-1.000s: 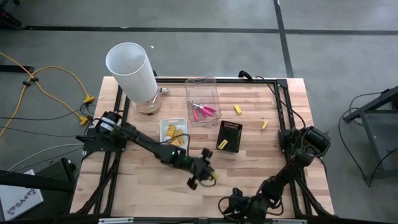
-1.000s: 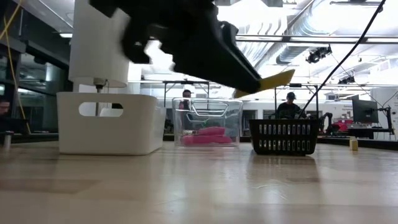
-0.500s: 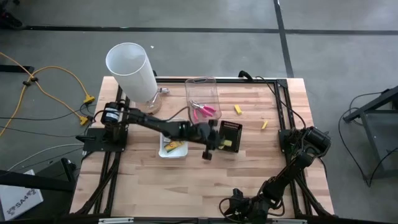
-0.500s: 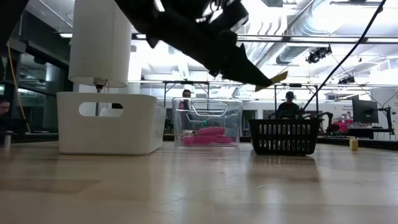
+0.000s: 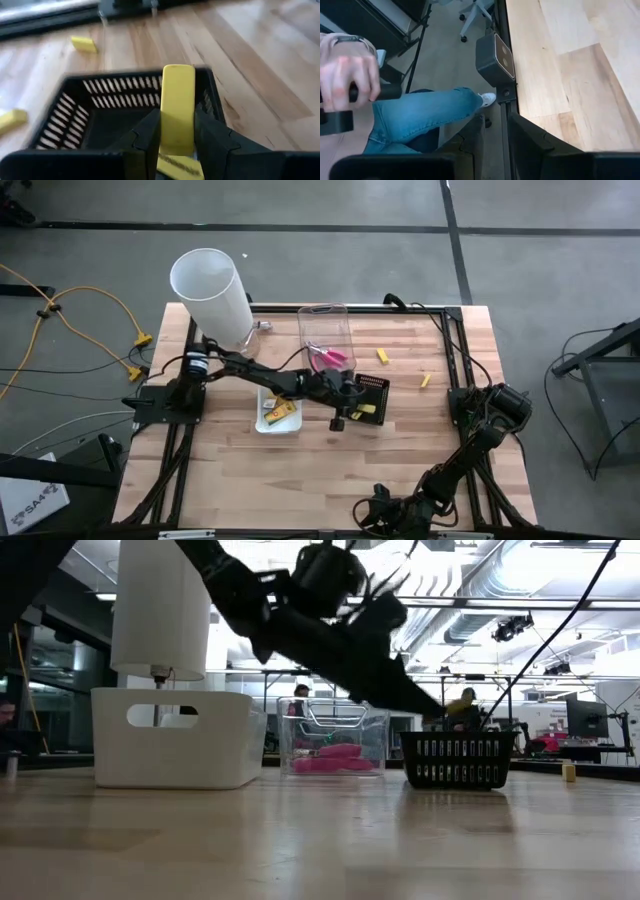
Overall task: Pick & Place School Supplies
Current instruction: Put the bottom left yellow eraser into the black bin, then put the right yellow eraser into the black bin
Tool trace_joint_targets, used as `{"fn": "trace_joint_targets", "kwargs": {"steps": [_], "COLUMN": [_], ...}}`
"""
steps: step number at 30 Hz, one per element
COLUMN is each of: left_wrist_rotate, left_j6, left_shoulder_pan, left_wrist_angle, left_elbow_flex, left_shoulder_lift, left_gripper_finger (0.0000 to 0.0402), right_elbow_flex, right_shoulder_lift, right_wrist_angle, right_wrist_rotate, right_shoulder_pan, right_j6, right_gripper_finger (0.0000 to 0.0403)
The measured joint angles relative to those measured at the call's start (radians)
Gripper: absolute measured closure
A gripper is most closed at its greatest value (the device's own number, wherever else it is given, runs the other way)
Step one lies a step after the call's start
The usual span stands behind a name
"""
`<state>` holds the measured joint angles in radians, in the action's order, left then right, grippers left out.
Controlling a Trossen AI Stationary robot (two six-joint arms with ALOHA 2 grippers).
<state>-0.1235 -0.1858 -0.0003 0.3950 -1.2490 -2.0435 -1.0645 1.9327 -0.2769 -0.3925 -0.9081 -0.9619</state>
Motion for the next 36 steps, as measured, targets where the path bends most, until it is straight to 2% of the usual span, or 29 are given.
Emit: {"fn": "trace_joint_targets", "kwargs": {"steps": [7,15,21,27,31,36], "left_wrist_rotate": [0.002,0.004,0.006,0.006,0.005,0.002], "left_j6": [0.033,0.018,0.019,0.007,0.039,0.106], "left_shoulder_pan": [-0.001,-0.011,-0.025,-0.079,-0.138,-0.205], "left_wrist_angle": [0.006,0.041,0.047,0.043,-0.076,-0.394], "left_elbow_flex": [0.000,0.001,0.001,0.001,0.001,0.001], "left_shoulder_lift": [-0.015,-0.015,-0.013,0.069,0.159,0.283], "left_gripper_finger": [0.0298,0.0270,0.0265,0.0265,0.0264,0.0264], "right_elbow_flex": [0.000,0.000,0.000,0.000,0.000,0.000], "right_shoulder_lift": [0.000,0.000,0.000,0.000,0.000,-0.028], "right_wrist_angle": [-0.006,-0.009,-0.012,-0.006,0.060,0.235], "right_wrist_rotate": [0.001,0.001,0.001,-0.018,-0.039,-0.045], "right_shoulder_pan": [0.000,0.000,0.000,0.007,0.031,0.088], "right_j6": [0.011,0.017,0.017,0.024,0.023,-0.002], "right_gripper_finger": [0.0325,0.0325,0.0325,0.0325,0.0325,0.0325]}}
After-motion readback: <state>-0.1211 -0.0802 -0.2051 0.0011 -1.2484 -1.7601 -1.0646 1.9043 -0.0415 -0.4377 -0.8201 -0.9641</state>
